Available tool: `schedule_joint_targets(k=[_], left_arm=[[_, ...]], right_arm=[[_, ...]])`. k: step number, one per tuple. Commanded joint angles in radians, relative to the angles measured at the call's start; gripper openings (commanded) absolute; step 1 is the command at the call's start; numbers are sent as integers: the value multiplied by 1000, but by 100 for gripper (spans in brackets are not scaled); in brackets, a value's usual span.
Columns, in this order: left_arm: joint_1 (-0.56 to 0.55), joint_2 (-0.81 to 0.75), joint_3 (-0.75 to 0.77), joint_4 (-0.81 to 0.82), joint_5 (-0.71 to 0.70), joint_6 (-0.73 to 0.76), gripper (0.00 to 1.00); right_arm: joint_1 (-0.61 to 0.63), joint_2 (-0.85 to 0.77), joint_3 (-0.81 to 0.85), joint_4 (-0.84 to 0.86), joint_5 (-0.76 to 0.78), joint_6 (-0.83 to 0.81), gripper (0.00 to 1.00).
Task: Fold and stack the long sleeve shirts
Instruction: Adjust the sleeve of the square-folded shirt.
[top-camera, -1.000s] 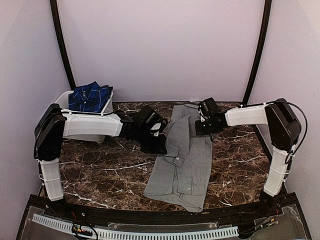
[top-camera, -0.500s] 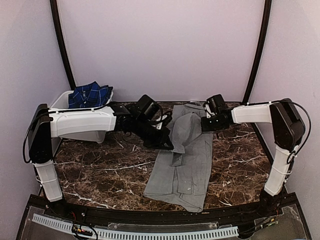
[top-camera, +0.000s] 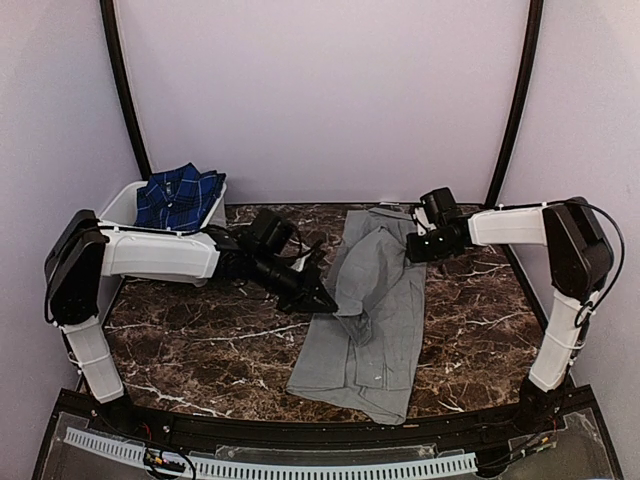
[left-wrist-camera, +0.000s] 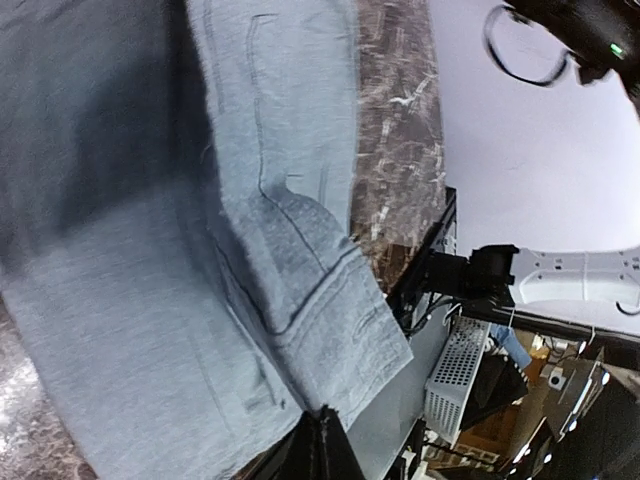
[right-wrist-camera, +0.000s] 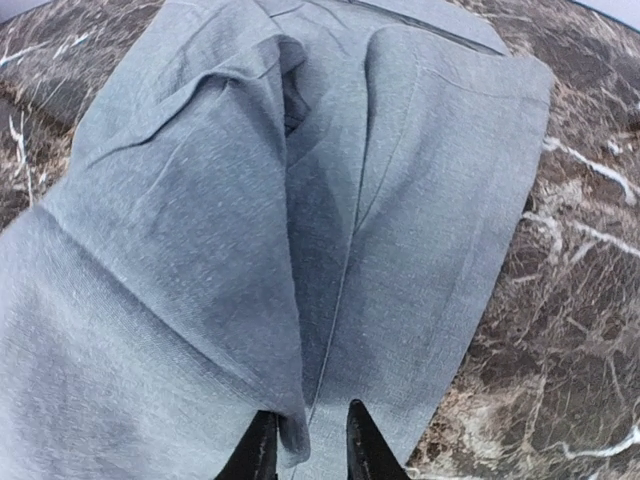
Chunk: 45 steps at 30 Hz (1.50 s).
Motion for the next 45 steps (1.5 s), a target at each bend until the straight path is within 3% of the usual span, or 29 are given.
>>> schedule_joint_targets(k=[1, 8, 15, 26, 30, 37, 45], left_arm=[[44, 56, -124, 117, 65, -75, 0], [52, 92, -114, 54, -4, -7, 0], [51, 65, -96, 19, -35, 14, 0], [51, 41, -93, -29, -67, 66, 0], [50, 43, -92, -20, -61, 65, 0], [51, 42, -88, -18, -58, 73, 0], [50, 42, -80, -28, -61, 84, 0]], right_arm=[[-4, -56, 14, -44, -13, 3, 29], [50, -129, -23, -66, -4, 27, 39], [151, -161, -51, -91, 4, 63, 40], [476, -301, -187, -138, 8, 165, 43], [608, -325, -222, -164, 85, 216, 47], [736, -264, -223, -148, 219, 295, 60], [754, -151, -197, -109, 287, 307, 58]])
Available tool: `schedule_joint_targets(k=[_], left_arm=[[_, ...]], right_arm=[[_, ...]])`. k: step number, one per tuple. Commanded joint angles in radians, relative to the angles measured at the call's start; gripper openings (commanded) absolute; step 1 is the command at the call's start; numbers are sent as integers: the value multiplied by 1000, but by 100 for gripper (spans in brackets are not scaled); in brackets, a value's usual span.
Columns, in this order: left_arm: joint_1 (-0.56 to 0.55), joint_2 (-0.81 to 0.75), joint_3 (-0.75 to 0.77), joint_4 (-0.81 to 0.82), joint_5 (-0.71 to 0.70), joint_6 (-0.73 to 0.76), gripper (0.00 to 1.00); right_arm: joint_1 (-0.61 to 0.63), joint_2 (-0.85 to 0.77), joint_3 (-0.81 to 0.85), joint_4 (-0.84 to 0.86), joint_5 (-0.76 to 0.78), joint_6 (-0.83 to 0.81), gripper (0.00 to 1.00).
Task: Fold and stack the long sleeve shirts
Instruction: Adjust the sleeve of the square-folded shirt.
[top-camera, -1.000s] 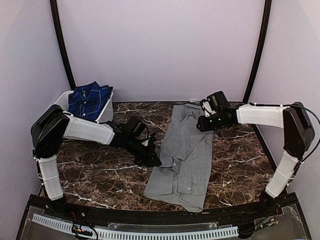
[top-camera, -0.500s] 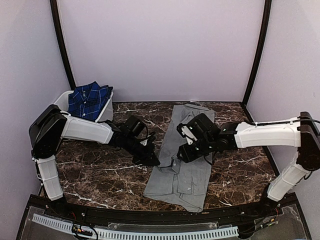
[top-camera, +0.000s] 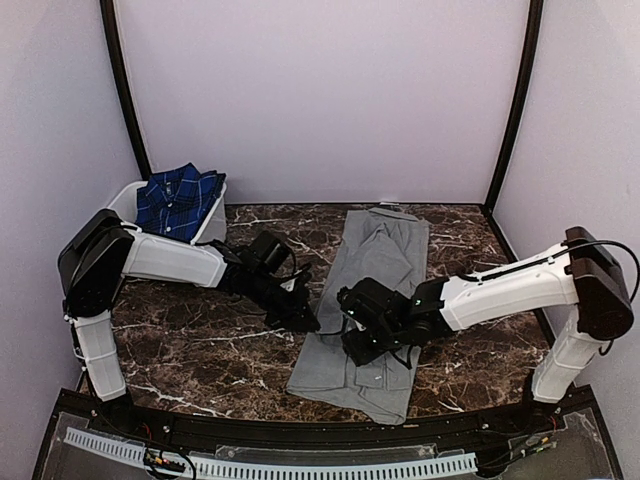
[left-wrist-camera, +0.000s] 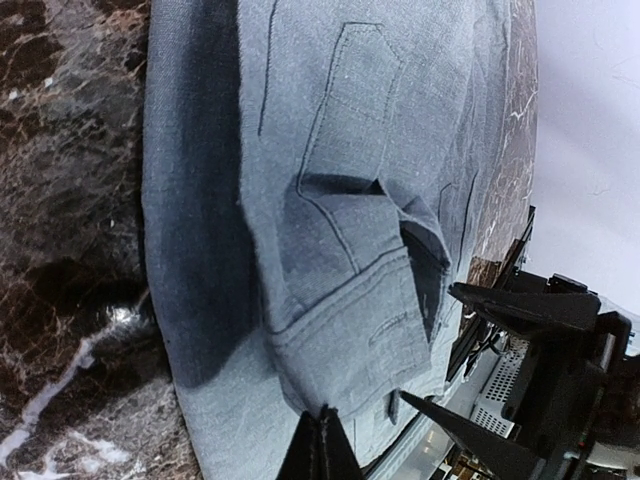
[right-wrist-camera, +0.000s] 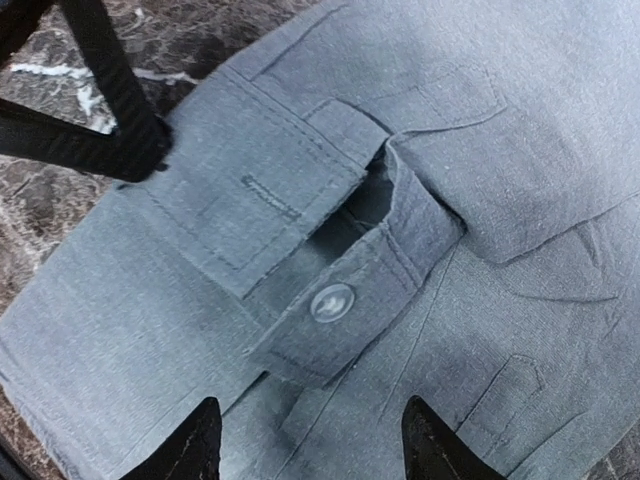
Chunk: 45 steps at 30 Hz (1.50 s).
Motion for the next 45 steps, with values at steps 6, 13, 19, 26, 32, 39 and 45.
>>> schedule_joint_targets(k=[6, 13, 19, 26, 32, 39, 45], left_arm=[[-4, -54, 35, -28, -10, 30, 0], [-4, -57, 38, -26, -7, 31, 0], [-5, -63, 39, -29, -3, 35, 0], [-25, -74, 63, -46, 14, 57, 0], [-53, -87, 62, -76, -3, 72, 0], [-54, -117, 22, -89, -44, 73, 0], [-54, -128, -23, -82, -58, 69, 0]], right_arm=[[6, 56, 49, 49, 145, 14, 52], [6, 91, 91, 32, 137, -24, 23], [5, 94, 116, -1, 130, -41, 3], [6, 82, 221, -189, 80, -76, 0], [7, 30, 230, -292, -61, -101, 0], [8, -3, 192, -304, -220, -97, 0], [9, 11, 171, -231, -285, -64, 0]])
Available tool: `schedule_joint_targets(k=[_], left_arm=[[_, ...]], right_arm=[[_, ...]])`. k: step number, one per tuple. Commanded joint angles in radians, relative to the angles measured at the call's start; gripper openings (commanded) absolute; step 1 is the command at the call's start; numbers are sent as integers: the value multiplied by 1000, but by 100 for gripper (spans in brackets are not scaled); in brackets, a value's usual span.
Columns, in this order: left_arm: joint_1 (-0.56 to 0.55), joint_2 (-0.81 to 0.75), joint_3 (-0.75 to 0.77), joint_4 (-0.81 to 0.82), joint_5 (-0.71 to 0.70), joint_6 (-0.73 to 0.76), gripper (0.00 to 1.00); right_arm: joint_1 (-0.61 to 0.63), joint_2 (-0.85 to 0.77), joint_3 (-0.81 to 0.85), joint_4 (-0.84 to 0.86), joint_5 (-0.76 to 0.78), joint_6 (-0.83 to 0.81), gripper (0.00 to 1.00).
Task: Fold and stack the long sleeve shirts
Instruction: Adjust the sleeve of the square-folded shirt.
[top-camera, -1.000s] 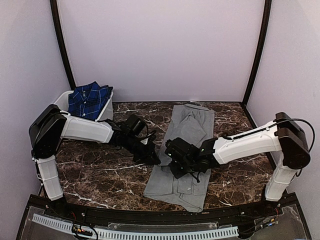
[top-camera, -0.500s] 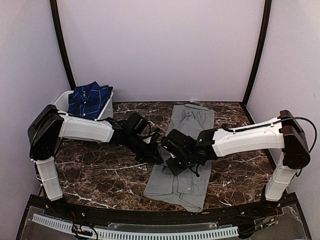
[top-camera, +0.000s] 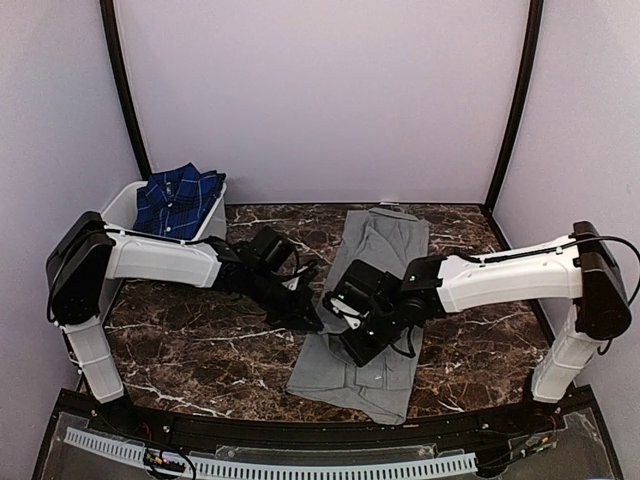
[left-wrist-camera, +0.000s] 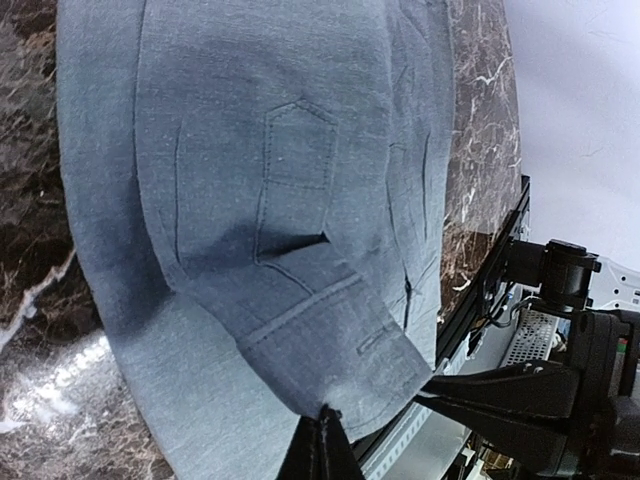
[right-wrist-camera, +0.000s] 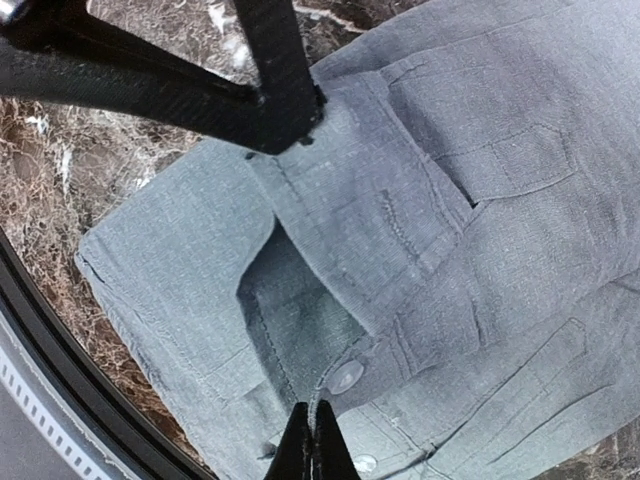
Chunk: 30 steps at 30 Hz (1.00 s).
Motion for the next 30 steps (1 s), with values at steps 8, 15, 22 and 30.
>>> schedule_joint_targets(k=[8, 15, 22, 30], left_arm=[[-1, -60, -94, -2, -47, 7, 0], [-2, -87, -112, -9, -96, 3, 4], [-10, -171, -157, -1, -173, -11, 37], [-2, -54, 18, -56, -284, 105, 45]], right_arm=[[8, -17, -66, 123, -75, 60, 0], [-35, -122, -89, 183, -5, 120, 29], [-202, -257, -122, 299, 64, 131, 58], [-474, -155, -68, 500, -90, 118, 33]])
